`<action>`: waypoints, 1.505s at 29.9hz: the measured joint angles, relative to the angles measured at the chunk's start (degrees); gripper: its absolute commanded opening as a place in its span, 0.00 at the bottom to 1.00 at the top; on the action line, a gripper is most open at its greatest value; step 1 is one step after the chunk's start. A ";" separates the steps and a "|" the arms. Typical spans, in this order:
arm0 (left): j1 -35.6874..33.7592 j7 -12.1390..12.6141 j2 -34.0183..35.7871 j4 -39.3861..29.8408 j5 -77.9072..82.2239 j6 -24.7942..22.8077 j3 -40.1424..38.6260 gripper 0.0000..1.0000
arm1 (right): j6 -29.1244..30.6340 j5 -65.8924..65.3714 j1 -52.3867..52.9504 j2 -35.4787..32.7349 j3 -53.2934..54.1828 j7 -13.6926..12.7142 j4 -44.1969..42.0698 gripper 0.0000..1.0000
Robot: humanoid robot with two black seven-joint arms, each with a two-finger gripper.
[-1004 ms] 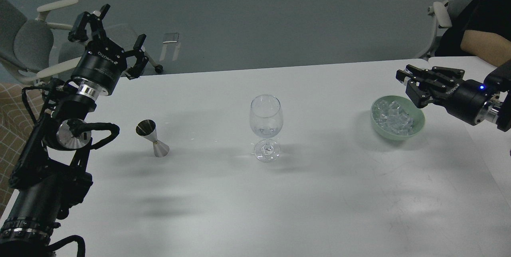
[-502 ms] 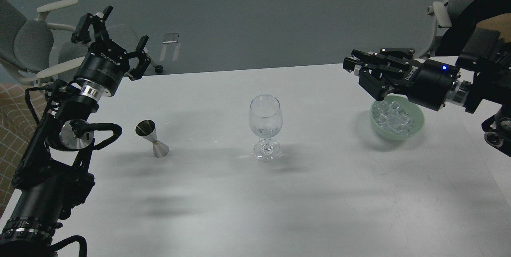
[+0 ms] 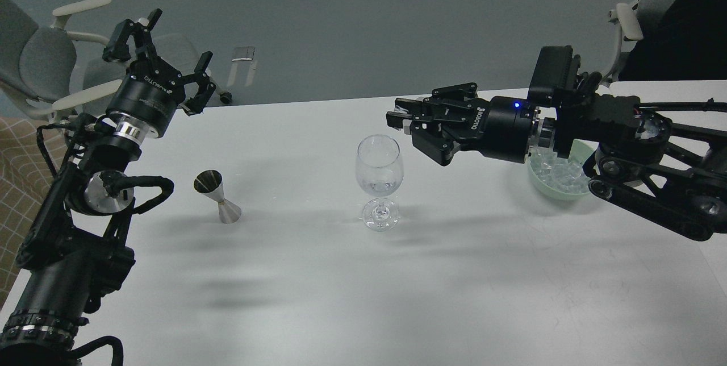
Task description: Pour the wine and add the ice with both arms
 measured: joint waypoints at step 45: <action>-0.03 0.00 -0.39 0.02 -0.01 -0.34 0.06 0.98 | 0.94 0.68 0.70 3.38 -3.43 0.08 -2.54 0.20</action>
